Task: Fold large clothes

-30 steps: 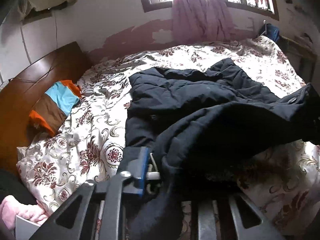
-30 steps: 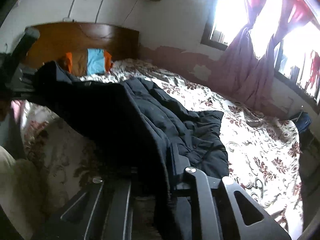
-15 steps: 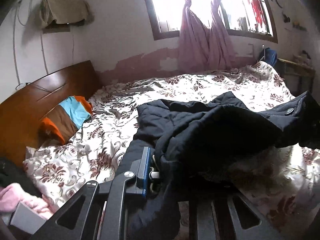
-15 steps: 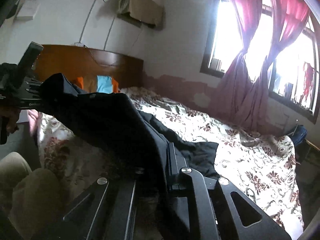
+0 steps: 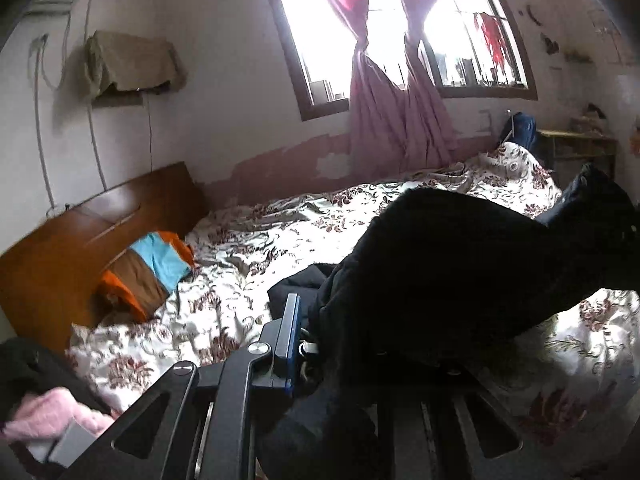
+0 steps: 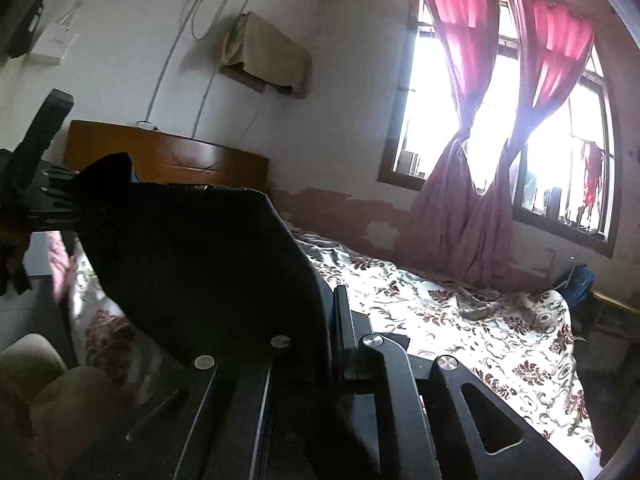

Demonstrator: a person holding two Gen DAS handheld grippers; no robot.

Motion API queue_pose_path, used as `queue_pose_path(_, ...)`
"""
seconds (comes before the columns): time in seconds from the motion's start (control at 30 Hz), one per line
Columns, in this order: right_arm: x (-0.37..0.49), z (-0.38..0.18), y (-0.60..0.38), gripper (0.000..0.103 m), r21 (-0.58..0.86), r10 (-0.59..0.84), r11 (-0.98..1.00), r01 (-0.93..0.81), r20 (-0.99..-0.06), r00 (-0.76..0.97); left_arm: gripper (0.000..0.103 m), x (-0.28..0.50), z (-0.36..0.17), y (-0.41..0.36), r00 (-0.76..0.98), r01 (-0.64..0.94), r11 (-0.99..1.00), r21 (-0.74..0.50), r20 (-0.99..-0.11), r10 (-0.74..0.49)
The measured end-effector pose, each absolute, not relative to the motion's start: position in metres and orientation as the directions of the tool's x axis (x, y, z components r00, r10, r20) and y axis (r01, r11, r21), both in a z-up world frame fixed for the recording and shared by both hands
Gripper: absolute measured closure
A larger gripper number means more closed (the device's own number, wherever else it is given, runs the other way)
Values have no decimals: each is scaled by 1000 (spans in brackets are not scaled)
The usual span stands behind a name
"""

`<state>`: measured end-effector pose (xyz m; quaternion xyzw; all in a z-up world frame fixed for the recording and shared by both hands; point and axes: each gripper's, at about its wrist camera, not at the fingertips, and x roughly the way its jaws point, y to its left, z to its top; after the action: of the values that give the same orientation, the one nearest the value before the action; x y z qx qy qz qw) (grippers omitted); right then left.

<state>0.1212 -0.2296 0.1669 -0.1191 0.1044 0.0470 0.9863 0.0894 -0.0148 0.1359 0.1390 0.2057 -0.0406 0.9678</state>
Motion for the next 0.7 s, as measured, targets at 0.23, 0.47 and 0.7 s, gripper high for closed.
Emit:
queue_pose_path(0.23, 203, 158, -224, 97, -270, 69, 955, -122, -199, 978, 87, 147, 136, -23, 900, 130, 952, 278, -437, 5)
queue_pose_path(0.47, 295, 141, -224, 96, -240, 74, 962, -130, -230, 970, 87, 234, 123, -9, 872, 111, 966, 235, -490, 19)
queue_pose_path(0.7, 375, 101, -223, 96, -250, 31, 962, -110, -302, 953, 87, 315, 80, -3, 853, 120, 973, 195, -522, -1)
